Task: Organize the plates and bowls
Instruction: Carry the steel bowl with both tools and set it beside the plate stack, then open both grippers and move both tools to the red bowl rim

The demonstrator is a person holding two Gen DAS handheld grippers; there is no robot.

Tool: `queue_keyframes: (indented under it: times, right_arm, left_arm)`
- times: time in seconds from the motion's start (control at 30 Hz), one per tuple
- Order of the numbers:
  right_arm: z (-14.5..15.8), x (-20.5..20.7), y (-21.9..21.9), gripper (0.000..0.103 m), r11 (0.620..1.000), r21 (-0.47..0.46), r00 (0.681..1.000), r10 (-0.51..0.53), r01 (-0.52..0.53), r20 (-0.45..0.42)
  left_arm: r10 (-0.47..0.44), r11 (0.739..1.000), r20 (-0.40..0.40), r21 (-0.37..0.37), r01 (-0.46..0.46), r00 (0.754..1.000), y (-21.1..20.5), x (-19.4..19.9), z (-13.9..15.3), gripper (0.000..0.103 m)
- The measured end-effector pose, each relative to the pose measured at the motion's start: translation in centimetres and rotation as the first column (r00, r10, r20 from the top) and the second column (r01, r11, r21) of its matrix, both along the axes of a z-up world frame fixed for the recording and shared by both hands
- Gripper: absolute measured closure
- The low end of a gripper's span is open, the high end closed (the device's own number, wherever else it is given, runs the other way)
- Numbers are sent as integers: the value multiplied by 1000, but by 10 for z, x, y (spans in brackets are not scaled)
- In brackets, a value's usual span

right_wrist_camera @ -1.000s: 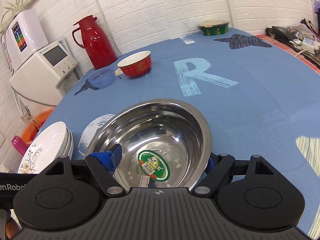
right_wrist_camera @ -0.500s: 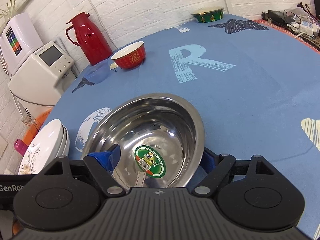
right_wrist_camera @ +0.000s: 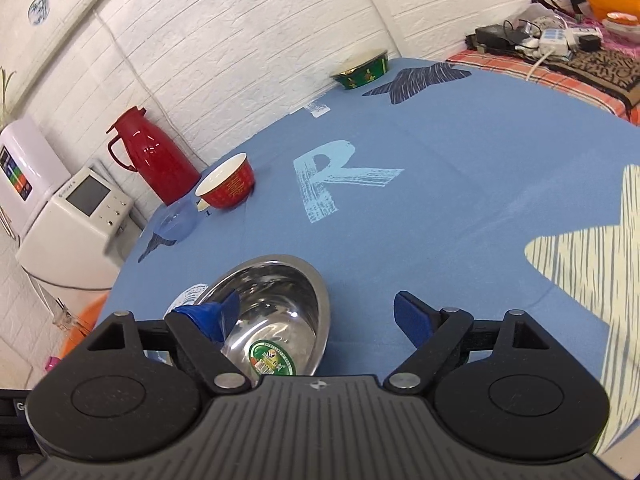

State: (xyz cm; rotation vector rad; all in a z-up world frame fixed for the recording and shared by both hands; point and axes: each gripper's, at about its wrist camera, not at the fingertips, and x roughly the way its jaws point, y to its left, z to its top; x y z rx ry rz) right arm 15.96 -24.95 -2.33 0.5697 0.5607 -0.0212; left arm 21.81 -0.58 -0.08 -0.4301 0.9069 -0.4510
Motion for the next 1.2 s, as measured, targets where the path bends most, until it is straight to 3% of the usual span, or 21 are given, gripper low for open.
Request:
queue_keyframes:
  times: [0.27, 0.5, 0.53, 0.57, 0.6, 0.67, 0.77, 0.9, 1.03, 1.2]
  right_arm:
    - [5, 5, 2, 31, 999, 23, 999, 36, -36, -3]
    - [39, 51, 6, 31, 988, -61, 989, 145, -145, 4]
    - [45, 62, 7, 31, 983, -92, 987, 160, -159, 5]
    - [51, 73, 8, 31, 979, -121, 986, 169, -167, 5]
    - [57, 85, 10, 31, 973, -151, 984, 180, -177, 4]
    - [65, 112, 12, 31, 958, -204, 979, 205, -202, -7]
    - [69, 153, 10, 31, 940, -252, 973, 227, -229, -38]
    - [67, 223, 14, 31, 922, -272, 961, 255, -276, -111]
    - [56, 291, 24, 31, 906, -282, 945, 272, -315, -183]
    - [37, 351, 38, 31, 876, -321, 925, 290, -360, -244]
  left_arm:
    - [11, 1000, 61, -13, -10, 998, 29, -5, 25, 103]
    - [41, 999, 47, -24, -40, 998, 48, 78, 60, 100]
    - [38, 999, 39, -20, -37, 999, 48, 96, 63, 79]
    - [48, 999, 17, -12, -48, 999, 48, 114, 63, 48]
    - [72, 997, -1, -35, -72, 997, 50, 130, 61, 8]
    - [125, 985, -46, -112, -129, 991, 55, 161, 55, 8]
    - [126, 980, -129, -140, -144, 984, 51, 202, 45, 8]
    - [173, 974, -182, -113, -195, 968, 40, 248, 31, 8]
    - [228, 952, -239, -148, -267, 944, 33, 282, 16, 8]
    - [321, 929, -247, -105, -355, 914, 25, 308, 4, 8]
